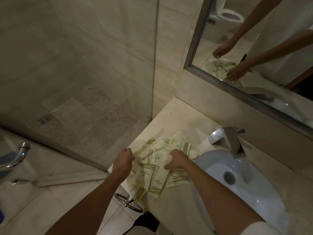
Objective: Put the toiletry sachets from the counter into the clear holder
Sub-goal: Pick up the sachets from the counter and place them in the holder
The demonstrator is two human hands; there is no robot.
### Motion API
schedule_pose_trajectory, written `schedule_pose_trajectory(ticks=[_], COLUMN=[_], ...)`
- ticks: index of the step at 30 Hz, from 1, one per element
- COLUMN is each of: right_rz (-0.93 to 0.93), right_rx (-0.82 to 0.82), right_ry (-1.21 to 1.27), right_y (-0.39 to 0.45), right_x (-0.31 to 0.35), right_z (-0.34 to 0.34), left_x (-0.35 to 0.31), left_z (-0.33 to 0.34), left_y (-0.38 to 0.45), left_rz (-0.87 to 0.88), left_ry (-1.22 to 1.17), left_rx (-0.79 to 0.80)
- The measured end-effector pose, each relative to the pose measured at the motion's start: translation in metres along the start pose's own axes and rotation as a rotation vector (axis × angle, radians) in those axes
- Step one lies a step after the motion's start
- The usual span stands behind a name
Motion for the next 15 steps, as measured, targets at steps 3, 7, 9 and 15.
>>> schedule_pose_trajectory(ticks=[3, 7, 9, 15], right_rz=[-0.016, -0.012, 0.007, -0.051], right_rx=[-0.031, -0.054, -0.082, -0.137], right_ry=[0.212, 0.301, 0.339, 0.393], right_y=[-0.043, -0.078, -0.080, -0.092], right_x=[-0.034, -0.086, -0.095, -0.111], right_z=[-0.027, -0.047, -0.052, -0.065], left_x=[-0.059, -0.118, -0.122, -0.137], left_z=[-0.008, 0.000, 0.002, 0.018], left_y=[-0.012, -0.019, -0.020, -0.033], left_rz=[0.147, 0.314, 0.340, 0.454], left_ry=[-0.019, -0.031, -0.013, -0.018], left_rx=[-0.013, 0.040, 0.058, 0.052])
Point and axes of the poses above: each hand's wrist, its own y-axis towards the middle knuckle, its own z-axis out of the palm, x = y × z, the point moved 8 cm from there along y, towards the middle knuckle, and after that the axes turned 2 degrees about z, right-handed, at the moved point
